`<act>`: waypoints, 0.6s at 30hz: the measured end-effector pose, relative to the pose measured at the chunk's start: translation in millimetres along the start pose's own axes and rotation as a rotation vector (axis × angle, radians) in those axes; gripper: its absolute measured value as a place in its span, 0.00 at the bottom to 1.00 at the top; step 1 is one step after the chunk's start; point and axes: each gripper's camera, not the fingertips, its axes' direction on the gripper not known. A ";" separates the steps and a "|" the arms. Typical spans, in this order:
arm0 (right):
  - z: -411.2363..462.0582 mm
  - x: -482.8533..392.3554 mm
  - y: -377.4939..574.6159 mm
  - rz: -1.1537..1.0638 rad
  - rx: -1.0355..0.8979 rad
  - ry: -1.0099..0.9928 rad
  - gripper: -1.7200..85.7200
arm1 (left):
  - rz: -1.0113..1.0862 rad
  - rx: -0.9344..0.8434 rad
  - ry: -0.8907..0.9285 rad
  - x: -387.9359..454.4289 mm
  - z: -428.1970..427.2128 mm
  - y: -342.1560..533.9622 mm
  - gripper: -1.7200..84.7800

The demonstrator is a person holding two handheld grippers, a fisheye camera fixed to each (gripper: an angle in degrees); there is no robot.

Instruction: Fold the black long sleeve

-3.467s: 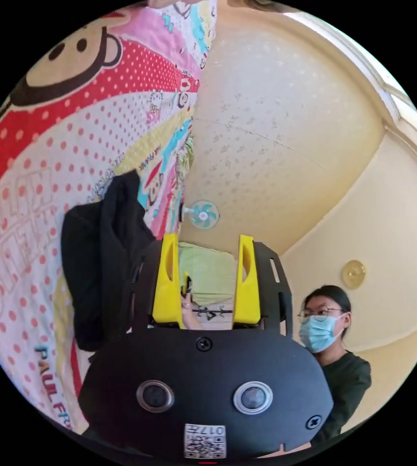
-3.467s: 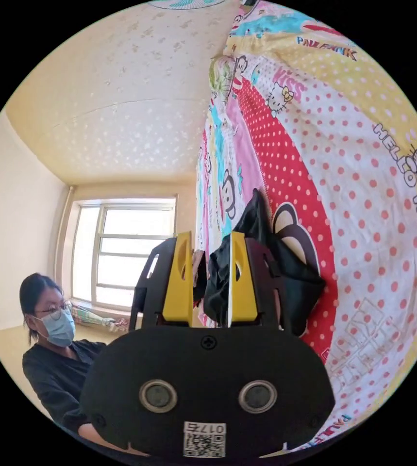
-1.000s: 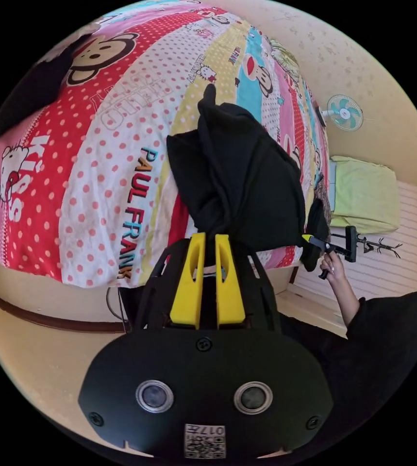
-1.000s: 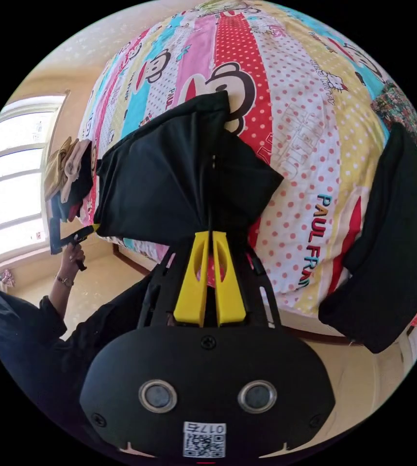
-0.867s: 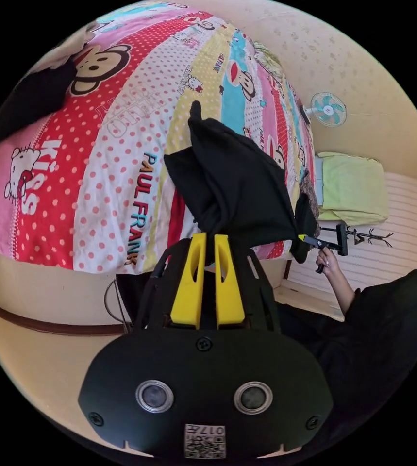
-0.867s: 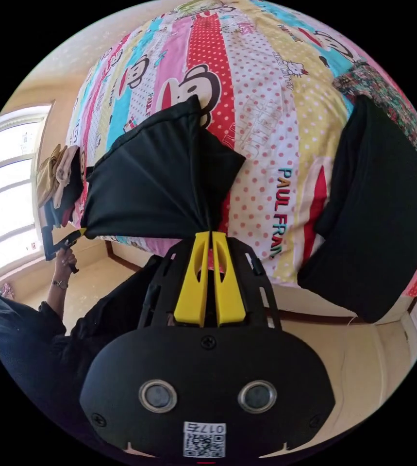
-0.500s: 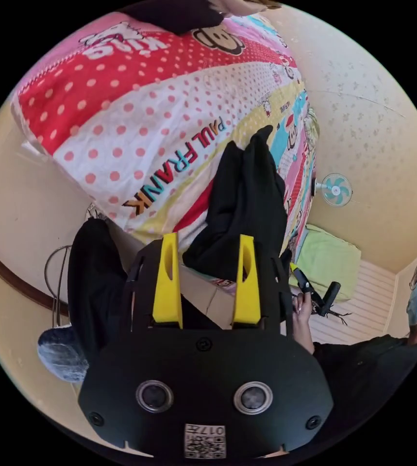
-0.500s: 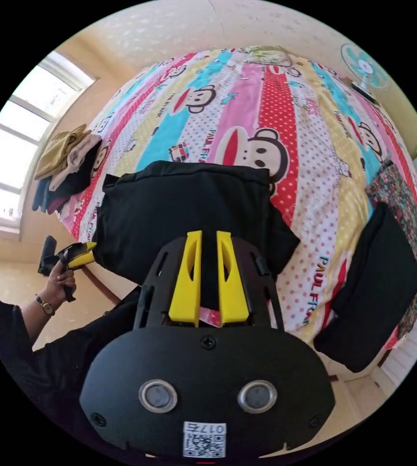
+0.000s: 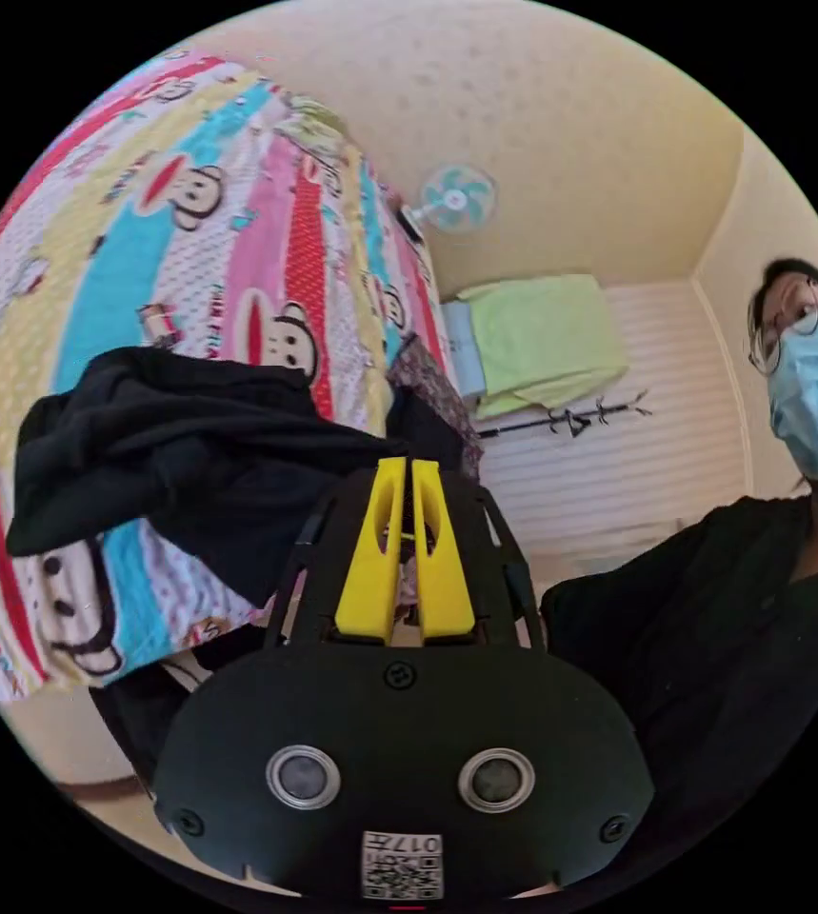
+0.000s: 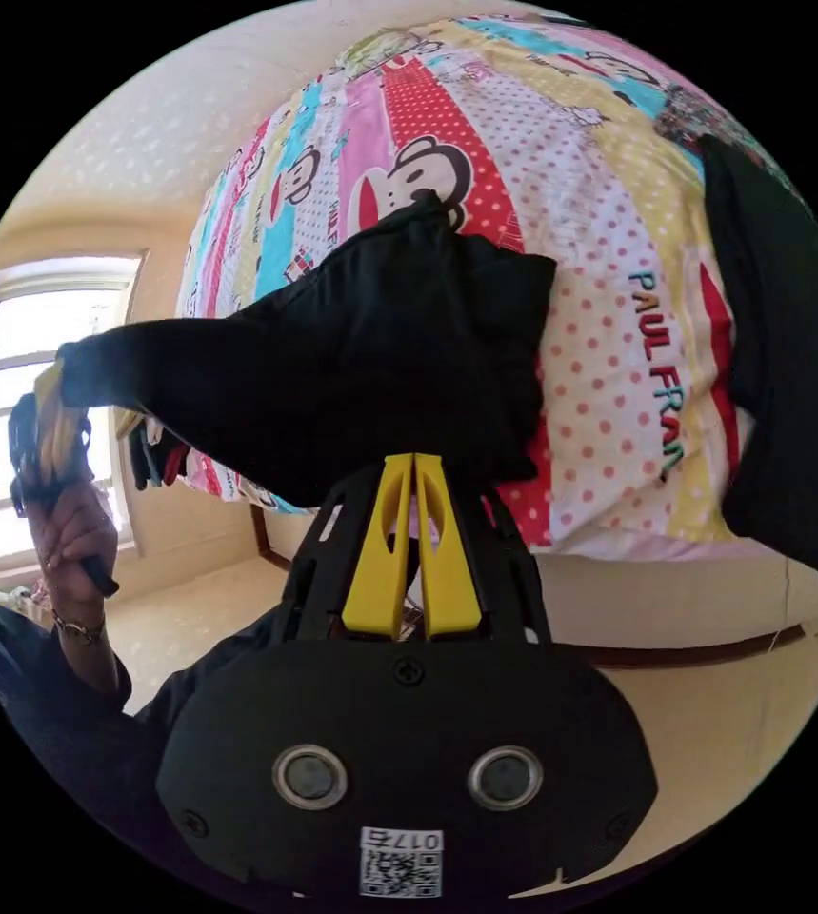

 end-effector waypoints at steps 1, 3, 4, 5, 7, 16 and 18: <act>-7.7 22.6 10.5 0.031 -0.002 -0.001 0.03 | 0.021 -0.033 0.017 6.1 19.1 -3.5 0.02; -15.3 52.1 22.5 0.076 -0.017 0.006 0.03 | 0.091 -0.180 0.039 22.7 92.4 -6.9 0.04; -18.4 69.4 28.7 0.112 -0.031 0.012 0.03 | 0.104 -0.215 0.041 25.0 106.5 -5.3 0.06; -21.4 84.5 33.9 0.150 -0.040 0.009 0.03 | 0.113 -0.266 0.054 27.4 126.9 1.0 0.11; -24.4 102.5 39.4 0.185 -0.047 -0.017 0.03 | 0.064 -0.247 0.070 21.5 131.4 16.3 0.17; -10.7 168.4 34.4 0.358 0.055 -0.605 0.16 | -0.425 -0.063 -0.325 -98.6 75.4 104.4 0.23; 1.2 185.6 32.5 0.467 0.087 -0.765 0.21 | -0.487 -0.115 -0.218 -112.9 97.7 115.8 0.20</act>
